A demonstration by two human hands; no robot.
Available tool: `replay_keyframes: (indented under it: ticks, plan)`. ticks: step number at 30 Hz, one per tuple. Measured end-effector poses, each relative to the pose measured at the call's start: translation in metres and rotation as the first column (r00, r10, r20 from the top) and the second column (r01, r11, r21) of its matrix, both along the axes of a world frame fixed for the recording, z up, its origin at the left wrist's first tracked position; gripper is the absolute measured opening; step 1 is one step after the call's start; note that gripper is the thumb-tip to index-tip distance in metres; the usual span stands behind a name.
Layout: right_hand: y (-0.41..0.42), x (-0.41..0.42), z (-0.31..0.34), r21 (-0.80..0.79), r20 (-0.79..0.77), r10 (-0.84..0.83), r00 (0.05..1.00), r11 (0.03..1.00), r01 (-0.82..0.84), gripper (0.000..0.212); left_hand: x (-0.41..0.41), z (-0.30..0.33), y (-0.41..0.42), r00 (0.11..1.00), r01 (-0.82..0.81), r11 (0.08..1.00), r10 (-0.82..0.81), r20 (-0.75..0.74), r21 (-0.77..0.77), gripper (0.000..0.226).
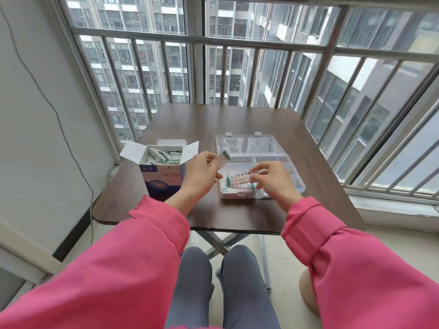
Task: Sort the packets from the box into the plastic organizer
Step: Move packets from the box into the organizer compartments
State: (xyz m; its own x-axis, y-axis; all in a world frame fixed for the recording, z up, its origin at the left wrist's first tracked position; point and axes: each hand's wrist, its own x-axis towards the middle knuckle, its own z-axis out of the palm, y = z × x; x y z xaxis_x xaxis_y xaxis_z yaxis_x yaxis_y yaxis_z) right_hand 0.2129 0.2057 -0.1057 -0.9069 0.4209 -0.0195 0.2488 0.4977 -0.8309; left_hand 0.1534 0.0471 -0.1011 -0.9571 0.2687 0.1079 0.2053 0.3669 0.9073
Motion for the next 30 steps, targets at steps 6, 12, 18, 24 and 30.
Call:
replay_keyframes:
  ticks: [6,12,18,24,30]
  plan:
    - [-0.007,0.001,-0.002,0.231,0.092,0.071,0.993,0.969,-0.09,0.017,-0.001,-0.001,0.001,1.0,-0.009,1.0,0.008,0.024,0.012,0.011]
    - [-0.014,0.003,-0.001,0.47,0.12,0.052,0.991,0.877,-0.103,0.013,-0.001,-0.005,0.002,1.0,0.009,0.997,-0.011,-0.019,-0.08,0.016]
    - [-0.015,0.001,-0.002,0.553,0.134,0.028,0.991,0.827,-0.098,0.016,0.001,-0.007,0.003,0.999,0.019,0.991,-0.023,-0.031,-0.13,0.016]
    - [-0.003,0.0,0.006,0.26,-0.012,0.094,0.995,0.962,-0.088,0.028,0.004,-0.008,0.005,0.998,0.054,0.989,-0.057,-0.019,-0.137,0.016]
    - [0.005,0.001,0.009,-0.014,-0.103,0.158,0.982,0.987,-0.16,0.008,0.013,-0.003,0.014,0.983,0.175,0.97,-0.182,-0.027,-0.17,0.017]
